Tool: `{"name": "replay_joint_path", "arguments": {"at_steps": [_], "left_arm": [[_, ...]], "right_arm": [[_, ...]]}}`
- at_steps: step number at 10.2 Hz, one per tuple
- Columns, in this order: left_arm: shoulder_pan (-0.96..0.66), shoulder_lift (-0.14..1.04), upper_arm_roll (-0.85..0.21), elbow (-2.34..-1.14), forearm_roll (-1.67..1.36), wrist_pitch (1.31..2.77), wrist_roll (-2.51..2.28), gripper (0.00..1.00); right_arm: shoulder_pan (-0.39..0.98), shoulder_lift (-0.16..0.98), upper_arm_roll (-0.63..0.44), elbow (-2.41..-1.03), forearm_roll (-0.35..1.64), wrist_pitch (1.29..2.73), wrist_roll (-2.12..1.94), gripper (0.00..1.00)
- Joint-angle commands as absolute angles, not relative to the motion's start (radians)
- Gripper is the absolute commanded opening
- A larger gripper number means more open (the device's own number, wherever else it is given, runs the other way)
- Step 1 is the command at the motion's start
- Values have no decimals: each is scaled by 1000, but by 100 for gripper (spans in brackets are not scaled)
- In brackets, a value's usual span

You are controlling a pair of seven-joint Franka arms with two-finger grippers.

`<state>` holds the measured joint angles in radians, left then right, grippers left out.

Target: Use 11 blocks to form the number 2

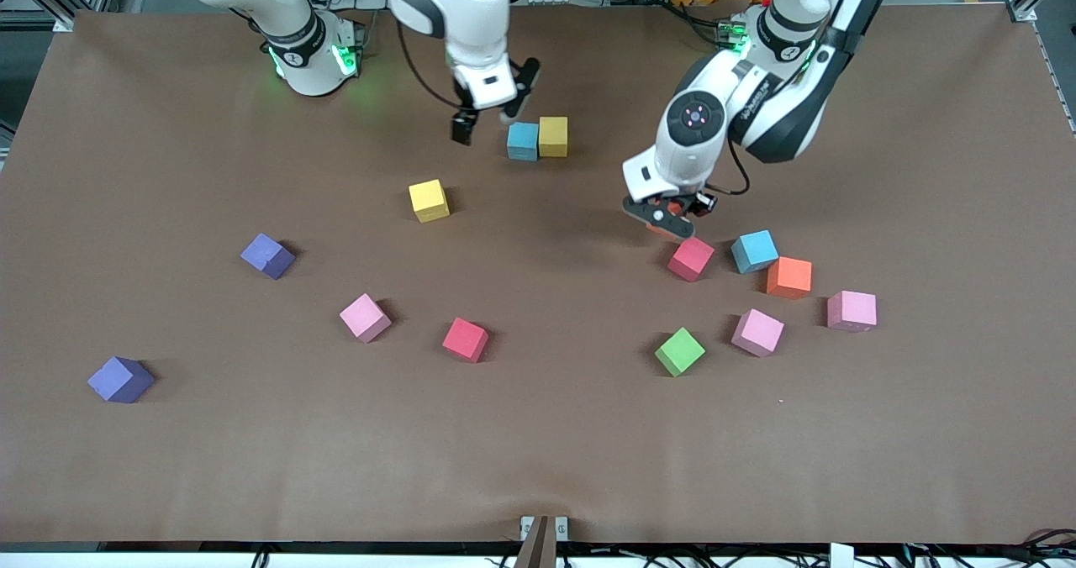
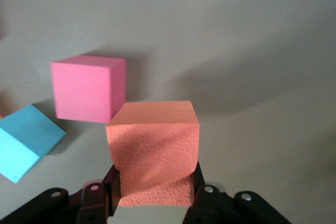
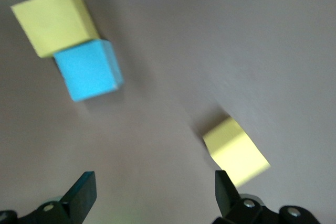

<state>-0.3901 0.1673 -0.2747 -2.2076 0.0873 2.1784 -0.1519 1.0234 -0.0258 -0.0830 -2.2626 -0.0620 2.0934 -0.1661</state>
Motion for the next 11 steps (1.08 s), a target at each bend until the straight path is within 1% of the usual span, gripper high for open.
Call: {"name": "replay_joint_path", "arguments": {"at_steps": [1,3,4,6,7,9,11], "left_arm": [[-383,118,-356,-2253,90,2181,-127,0],[-385,121,-408,-2266,115,2195,-88,0],[-384,117,-432,-2295,130,2232,-57,0],[-383,115,-474,-2367,132,2359,4,0],[-383,114,-483,-2394,133,2414,43,0],[-383,101,-508,-2407,133,2430,70,0],[-397,107,-511,-2402,133,2434,71,0]], "right_arm": [[913,-147,-81,-2307,-67,2034,-169,100],[820,-193,-127,-2306,-67,2020,-167,100],[780,-215,-165,-2303,-67,2020,-167,100],[711,-238,-253,-2290,-66,2029,-166,100],[665,-236,-268,-2280,-64,2034,-164,100],[560,-194,-268,-2240,-40,2049,-155,100],[497,-105,-270,-2159,35,2052,-153,100]]}}
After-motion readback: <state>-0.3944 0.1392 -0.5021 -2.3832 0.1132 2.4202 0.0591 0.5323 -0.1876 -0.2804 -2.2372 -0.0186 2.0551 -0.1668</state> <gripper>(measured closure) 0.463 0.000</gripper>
